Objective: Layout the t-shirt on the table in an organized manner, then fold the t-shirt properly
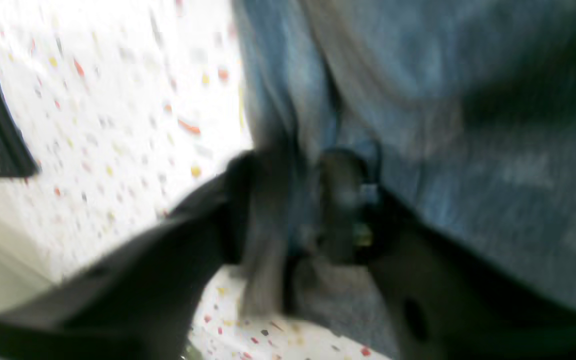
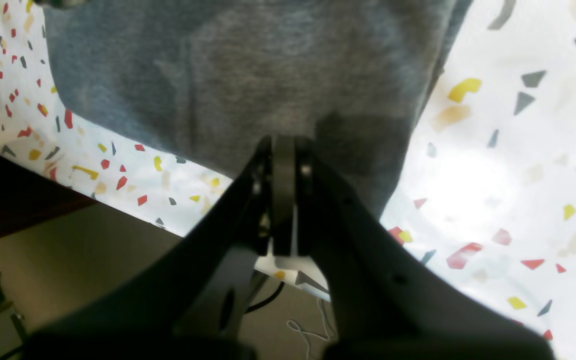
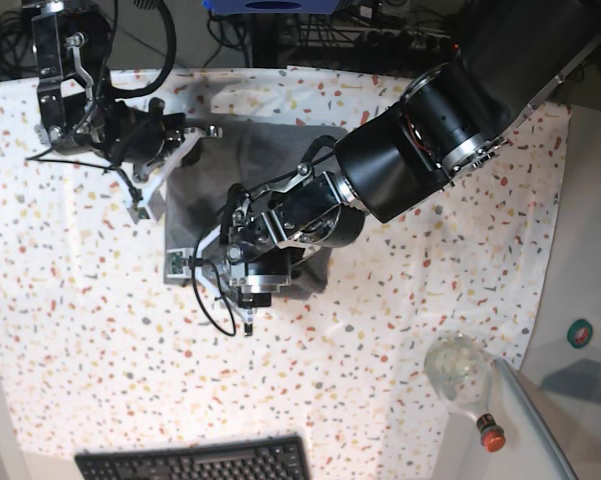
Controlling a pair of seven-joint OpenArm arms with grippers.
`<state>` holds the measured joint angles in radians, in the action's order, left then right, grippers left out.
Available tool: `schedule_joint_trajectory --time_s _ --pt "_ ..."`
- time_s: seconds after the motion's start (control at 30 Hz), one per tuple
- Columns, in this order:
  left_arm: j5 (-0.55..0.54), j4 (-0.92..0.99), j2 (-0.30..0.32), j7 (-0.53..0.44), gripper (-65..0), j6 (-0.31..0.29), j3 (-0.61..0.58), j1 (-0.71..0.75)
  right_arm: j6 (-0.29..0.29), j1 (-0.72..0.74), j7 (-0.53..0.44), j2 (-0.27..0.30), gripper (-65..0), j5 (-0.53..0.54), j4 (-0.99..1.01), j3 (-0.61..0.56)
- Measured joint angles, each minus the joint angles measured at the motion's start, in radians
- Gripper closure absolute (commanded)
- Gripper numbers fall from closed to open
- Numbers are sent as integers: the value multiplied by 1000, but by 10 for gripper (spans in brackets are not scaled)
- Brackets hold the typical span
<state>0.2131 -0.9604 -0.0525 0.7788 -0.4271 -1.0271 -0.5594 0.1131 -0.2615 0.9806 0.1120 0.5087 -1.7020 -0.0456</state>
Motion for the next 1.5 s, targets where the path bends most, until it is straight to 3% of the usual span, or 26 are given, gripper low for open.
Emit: schedule_joint_trajectory --time_s 0.17,0.23,0.33,0.4,0.47,0.53,0.57,0.63,0.73,0.93,1.1,1.2,1.37,1.5 --pt "0 0 -1 0 -551 0 7 0 0 0 0 0 0 0 -1 0" --pt "0 -22 5 9 -586 0 11 -5 0 0 0 0 0 0 -1 0" --pt "-5 -158 18 18 -579 -10 105 2 -1 -1 4 -1 0 -3 -14 0" --pt "-7 -310 34 55 -494 -2 232 41 -4 -11 9 0 0 -3 -71 0" --pt "7 -457 55 103 -308 11 343 109 -2 -24 5 4 0 -1 -138 0" --pt "13 -581 101 112 -33 8 413 222 0 -30 0 2 0 4 -160 2" --pt "13 -619 124 132 0 8 438 285 0 -34 1 2 0 4 -159 2" --pt "12 -665 148 143 0 0 464 393 0 -30 6 2 0 3 -137 -6" --pt "-3 -673 135 132 0 0 468 469 2 0 -3 -1 0 1 -47 -8" --pt "8 -523 139 12 0 2 470 547 0 24 -79 2 0 0 121 -8" --pt "4 -465 133 -15 0 4 476 557 0 -3 -87 3 0 -4 76 -6" --pt "-1 -582 138 -8 0 4 518 575 -4 -58 -86 6 0 -6 -58 7" --pt "8 -902 134 -13 0 10 715 676 2 -231 -102 95 0 6 -296 164" --pt "11 -1029 211 -30 0 10 820 852 3 -413 -144 212 0 -8 -302 214"
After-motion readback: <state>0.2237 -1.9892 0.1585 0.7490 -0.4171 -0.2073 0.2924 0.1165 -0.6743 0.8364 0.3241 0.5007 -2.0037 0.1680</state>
